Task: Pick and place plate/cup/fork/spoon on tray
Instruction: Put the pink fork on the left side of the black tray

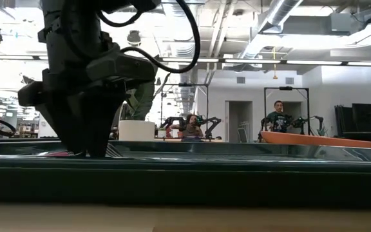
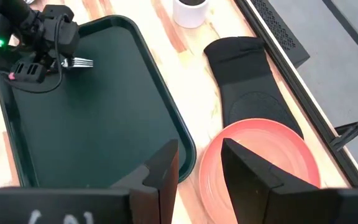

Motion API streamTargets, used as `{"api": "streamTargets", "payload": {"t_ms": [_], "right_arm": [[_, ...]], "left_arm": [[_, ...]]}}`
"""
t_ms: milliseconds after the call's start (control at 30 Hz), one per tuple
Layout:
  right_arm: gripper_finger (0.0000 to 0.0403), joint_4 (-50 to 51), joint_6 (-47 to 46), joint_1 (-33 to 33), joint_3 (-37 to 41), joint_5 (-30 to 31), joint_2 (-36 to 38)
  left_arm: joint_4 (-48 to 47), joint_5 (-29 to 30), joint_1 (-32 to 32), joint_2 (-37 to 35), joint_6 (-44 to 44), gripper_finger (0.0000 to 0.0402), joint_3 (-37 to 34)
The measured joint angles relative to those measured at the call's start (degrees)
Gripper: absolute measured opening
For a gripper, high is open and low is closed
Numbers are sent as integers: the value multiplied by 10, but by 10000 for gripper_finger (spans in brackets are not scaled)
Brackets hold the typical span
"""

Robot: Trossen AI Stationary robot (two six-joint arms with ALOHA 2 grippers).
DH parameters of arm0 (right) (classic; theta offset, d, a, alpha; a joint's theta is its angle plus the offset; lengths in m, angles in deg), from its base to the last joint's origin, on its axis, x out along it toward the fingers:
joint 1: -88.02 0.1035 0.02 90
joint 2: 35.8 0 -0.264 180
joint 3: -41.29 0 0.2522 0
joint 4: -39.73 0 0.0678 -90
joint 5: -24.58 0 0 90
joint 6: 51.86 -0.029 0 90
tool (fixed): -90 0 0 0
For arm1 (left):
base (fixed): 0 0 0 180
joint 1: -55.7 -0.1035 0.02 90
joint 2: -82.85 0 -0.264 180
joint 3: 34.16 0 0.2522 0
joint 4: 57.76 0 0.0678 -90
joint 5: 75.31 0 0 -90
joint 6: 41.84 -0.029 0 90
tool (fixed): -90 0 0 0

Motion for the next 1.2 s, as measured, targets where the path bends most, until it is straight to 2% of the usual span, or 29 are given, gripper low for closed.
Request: {"api": "streamTargets", "payload": {"t_ms": [133,367,500,600,700,767,900,967,1033,1200], "right_arm": [[145,0,8,0,0,4,0],[145,0,11,0,0,19,0],[145,-7,29,0,0,19,0],[145,-50,62,0,12,20,2],[142,-149,110,-1,72,-6,27],[138,-250,130,-7,135,-41,51],[133,-469,149,-25,286,-101,92],[133,-580,184,-29,355,-127,106],[136,-695,236,-28,408,-154,112],[146,-856,361,-20,462,-168,99]], "left_arm": [[-2,-3,-4,-2,12,138,0],[-5,-20,-6,-3,-7,15,25],[-47,-13,-7,-3,-33,13,62],[-63,-9,-14,-17,-81,7,72],[-48,9,-21,-50,-136,7,74],[-22,29,-29,-78,-179,6,73],[103,34,-63,-156,-290,5,47],[206,-10,-87,-193,-353,7,24],[278,-77,-115,-227,-378,9,6],[347,-246,-169,-261,-353,7,-36]]}}
